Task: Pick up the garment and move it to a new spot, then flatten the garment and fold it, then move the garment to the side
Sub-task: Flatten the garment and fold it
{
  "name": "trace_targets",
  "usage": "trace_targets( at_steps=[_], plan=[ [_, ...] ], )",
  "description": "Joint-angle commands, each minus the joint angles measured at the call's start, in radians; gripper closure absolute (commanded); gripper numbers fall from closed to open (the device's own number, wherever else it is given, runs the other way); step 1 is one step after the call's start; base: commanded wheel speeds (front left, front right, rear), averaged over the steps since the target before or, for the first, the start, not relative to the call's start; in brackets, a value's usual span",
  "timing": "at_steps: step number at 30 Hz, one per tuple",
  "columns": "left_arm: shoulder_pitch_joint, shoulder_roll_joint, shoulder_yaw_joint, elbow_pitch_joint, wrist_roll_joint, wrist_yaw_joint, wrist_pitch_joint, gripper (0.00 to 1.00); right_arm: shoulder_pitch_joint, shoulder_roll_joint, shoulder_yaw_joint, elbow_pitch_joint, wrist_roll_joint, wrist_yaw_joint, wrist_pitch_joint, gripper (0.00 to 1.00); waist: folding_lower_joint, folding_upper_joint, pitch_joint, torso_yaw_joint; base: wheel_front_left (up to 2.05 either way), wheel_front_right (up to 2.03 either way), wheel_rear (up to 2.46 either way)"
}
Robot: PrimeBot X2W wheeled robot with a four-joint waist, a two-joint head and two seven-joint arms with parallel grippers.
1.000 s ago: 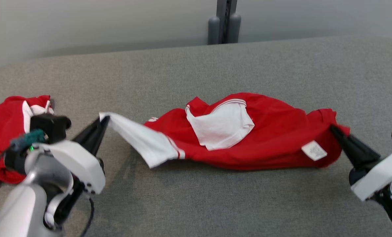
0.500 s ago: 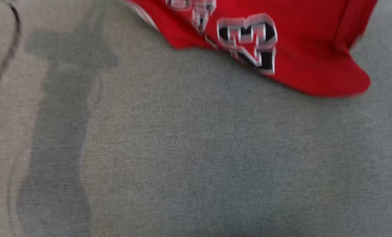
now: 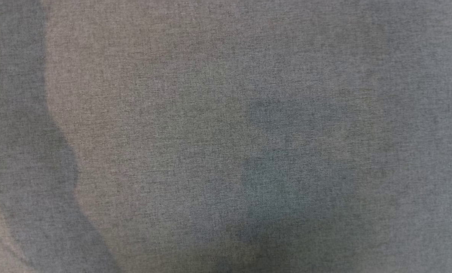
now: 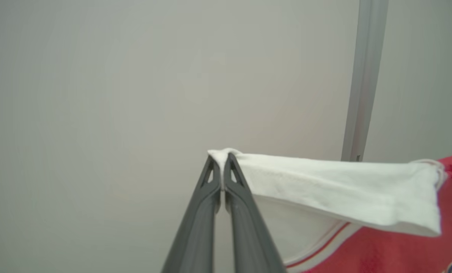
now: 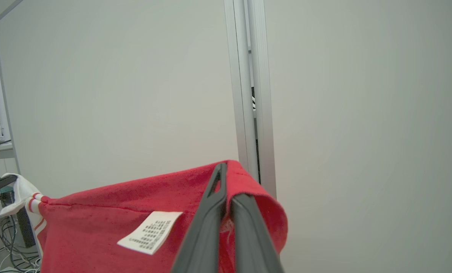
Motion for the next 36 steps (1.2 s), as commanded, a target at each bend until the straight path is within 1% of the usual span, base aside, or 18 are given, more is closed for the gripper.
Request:
trace_targets(
  at_steps=[1,4,7,13,16,19,23,26,28,32,35,36],
  plan=[
    [-0.040,0.004,0.003,0.025,0.007,-0.001,-0.039,1.00,-0.033,0.002,-0.012,0.025,-0.018,0.000,-0.023,1.00,-0.0001,0.0000,0.006,0.005,0.00,0.00,0.00],
    [-0.086,-0.005,-0.001,0.082,0.000,-0.001,-0.097,1.00,-0.085,0.022,-0.049,0.074,-0.045,0.000,-0.040,1.00,-0.0001,0.0000,0.007,0.010,0.00,0.00,0.00],
    [-0.105,-0.013,-0.018,0.141,-0.008,-0.001,-0.106,1.00,-0.084,0.040,-0.065,0.081,-0.063,0.000,-0.043,1.00,-0.0001,0.0000,0.003,0.017,0.00,0.00,0.00],
    [-0.047,-0.013,-0.059,0.242,-0.036,-0.001,-0.087,1.00,0.008,0.027,-0.049,0.093,-0.089,0.000,-0.043,1.00,-0.0001,0.0000,-0.028,0.021,0.00,0.00,0.00],
    [0.006,-0.001,-0.077,0.277,-0.069,0.000,-0.069,1.00,0.079,0.014,-0.019,0.099,-0.071,0.000,-0.043,1.00,-0.0001,0.0000,-0.065,0.020,0.00,0.00,0.00],
    [0.093,0.011,-0.114,0.286,-0.116,0.000,-0.038,1.00,0.169,0.000,0.026,0.096,-0.044,0.000,-0.043,1.00,-0.0001,0.0000,-0.123,0.015,0.00,0.00,0.00],
    [0.234,0.045,-0.187,0.243,-0.200,0.000,0.017,1.00,0.304,-0.019,0.115,0.082,0.015,0.000,-0.041,1.00,-0.0001,0.0000,-0.224,0.007,0.00,0.00,0.00],
    [0.355,0.086,-0.269,0.174,-0.244,0.000,0.071,1.00,0.396,-0.048,0.180,0.063,0.072,0.000,-0.032,1.00,-0.0001,0.0000,-0.309,0.003,0.00,0.00,0.00],
    [0.448,0.123,-0.329,0.120,-0.275,0.000,0.118,1.00,0.466,-0.071,0.234,0.041,0.115,0.000,-0.003,1.00,-0.0001,0.0000,-0.370,0.002,0.00,0.00,0.00],
    [0.624,0.196,-0.420,0.006,-0.363,0.000,0.254,1.00,0.595,-0.125,0.337,-0.011,0.206,0.000,0.083,1.00,-0.0001,0.0000,-0.480,-0.001,0.00,0.00,0.00],
    [0.755,0.253,-0.457,-0.088,-0.429,0.000,0.338,1.00,0.689,-0.159,0.399,-0.054,0.268,0.000,0.130,1.00,-0.0001,0.0000,-0.546,-0.006,0.00,0.00,0.00],
    [0.755,0.253,-0.457,-0.088,-0.429,0.000,0.338,1.00,0.689,-0.159,0.399,-0.054,0.268,0.000,0.130,1.00,-0.0001,0.0000,-0.546,-0.006,0.00,0.00,0.00]
  ],
)
